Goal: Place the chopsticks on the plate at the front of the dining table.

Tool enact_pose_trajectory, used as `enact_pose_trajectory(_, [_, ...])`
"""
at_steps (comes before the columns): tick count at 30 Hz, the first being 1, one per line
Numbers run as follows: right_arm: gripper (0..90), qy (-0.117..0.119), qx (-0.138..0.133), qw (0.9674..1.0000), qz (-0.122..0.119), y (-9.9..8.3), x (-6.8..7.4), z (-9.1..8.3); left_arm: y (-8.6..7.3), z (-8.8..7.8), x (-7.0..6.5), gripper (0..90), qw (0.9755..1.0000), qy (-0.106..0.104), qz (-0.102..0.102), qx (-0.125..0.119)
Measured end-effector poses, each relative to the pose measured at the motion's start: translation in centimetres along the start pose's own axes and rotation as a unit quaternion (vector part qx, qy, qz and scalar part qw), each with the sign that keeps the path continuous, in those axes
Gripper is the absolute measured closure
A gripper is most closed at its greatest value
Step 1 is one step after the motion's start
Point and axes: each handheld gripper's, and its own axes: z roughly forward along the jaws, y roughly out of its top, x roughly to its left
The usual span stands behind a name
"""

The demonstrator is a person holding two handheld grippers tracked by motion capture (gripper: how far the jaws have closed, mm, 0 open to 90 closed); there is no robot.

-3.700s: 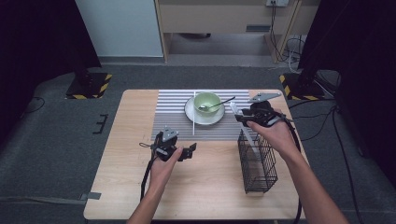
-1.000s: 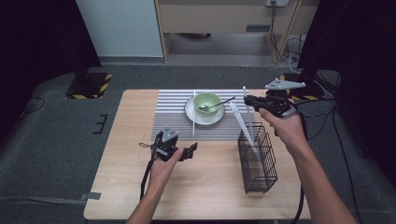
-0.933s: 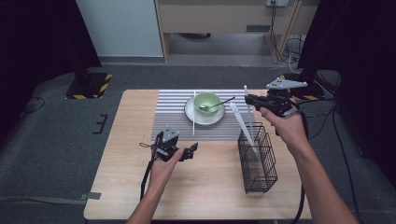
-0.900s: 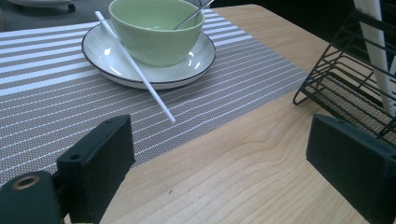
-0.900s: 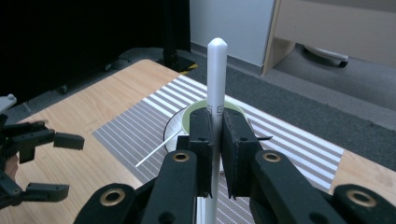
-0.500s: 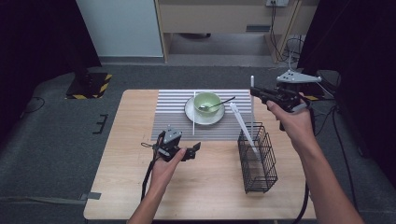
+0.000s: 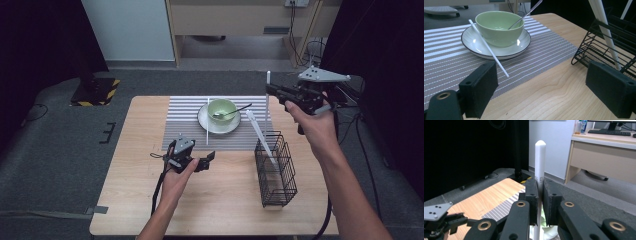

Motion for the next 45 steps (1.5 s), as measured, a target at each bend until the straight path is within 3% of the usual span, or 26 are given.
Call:
enact_pose_trajectory(13, [83.4,0.023,-0.013,0.9995,0.015,-0.2,0.9,1.4,0.1,-0.1,-0.1,9.9,0.9997,-0.018,0.008,-0.011])
enact_pose_trajectory(20, [83.4,0.042,-0.029,0.998,0.038,-0.4,1.3,2.3,0.1,-0.2,-0.3,9.5,0.9994,-0.027,0.015,-0.015])
enact_pose_trajectory(45, [83.4,0.068,-0.016,0.9967,0.041,-2.3,3.4,5.6,0.4,0.9,-1.1,11.9,0.9978,-0.054,-0.012,-0.038])
